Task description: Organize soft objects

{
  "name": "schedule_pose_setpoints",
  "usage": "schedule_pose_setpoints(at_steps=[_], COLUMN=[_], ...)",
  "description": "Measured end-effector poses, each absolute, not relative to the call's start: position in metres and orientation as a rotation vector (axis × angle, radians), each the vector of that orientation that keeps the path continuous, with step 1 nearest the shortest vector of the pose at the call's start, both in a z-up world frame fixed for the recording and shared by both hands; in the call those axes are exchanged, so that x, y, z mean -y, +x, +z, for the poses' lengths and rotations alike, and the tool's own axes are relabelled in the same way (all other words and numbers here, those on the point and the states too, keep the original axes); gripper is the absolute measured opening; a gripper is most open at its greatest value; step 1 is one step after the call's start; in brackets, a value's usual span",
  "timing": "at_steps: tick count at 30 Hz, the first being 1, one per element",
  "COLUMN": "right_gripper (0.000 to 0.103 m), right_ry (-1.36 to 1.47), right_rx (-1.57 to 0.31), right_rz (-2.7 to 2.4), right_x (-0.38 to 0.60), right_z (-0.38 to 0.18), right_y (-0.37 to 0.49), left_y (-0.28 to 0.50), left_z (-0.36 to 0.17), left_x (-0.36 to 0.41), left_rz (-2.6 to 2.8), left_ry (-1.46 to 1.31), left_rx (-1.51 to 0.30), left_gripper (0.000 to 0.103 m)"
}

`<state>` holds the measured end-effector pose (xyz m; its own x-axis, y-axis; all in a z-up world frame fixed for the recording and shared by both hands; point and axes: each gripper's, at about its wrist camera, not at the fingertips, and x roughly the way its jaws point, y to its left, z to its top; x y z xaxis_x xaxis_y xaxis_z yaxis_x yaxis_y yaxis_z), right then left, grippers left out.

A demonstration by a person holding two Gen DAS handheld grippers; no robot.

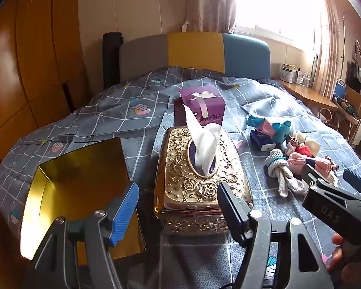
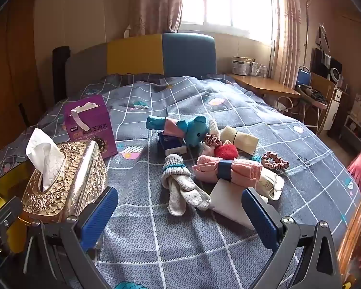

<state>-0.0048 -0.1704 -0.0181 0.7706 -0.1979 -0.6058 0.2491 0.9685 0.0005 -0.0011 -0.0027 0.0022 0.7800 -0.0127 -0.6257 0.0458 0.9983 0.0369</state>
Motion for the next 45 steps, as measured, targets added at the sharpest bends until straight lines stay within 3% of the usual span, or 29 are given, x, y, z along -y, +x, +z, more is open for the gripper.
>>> schedule_pose_setpoints(at_steps=[45], right_gripper=[0.103], right_ry=[0.088], right_rx=[-0.664], right_rz=[-0.229], right_x=[0.166], right_z=[-0.022], right_y=[-0.006], left_y=[-0.005], left_z=[-0.001], left_x=[-0.003], left_rz=[0.008], left_ry=[0.062], left_rx=[-0.684], left_gripper=[0.068])
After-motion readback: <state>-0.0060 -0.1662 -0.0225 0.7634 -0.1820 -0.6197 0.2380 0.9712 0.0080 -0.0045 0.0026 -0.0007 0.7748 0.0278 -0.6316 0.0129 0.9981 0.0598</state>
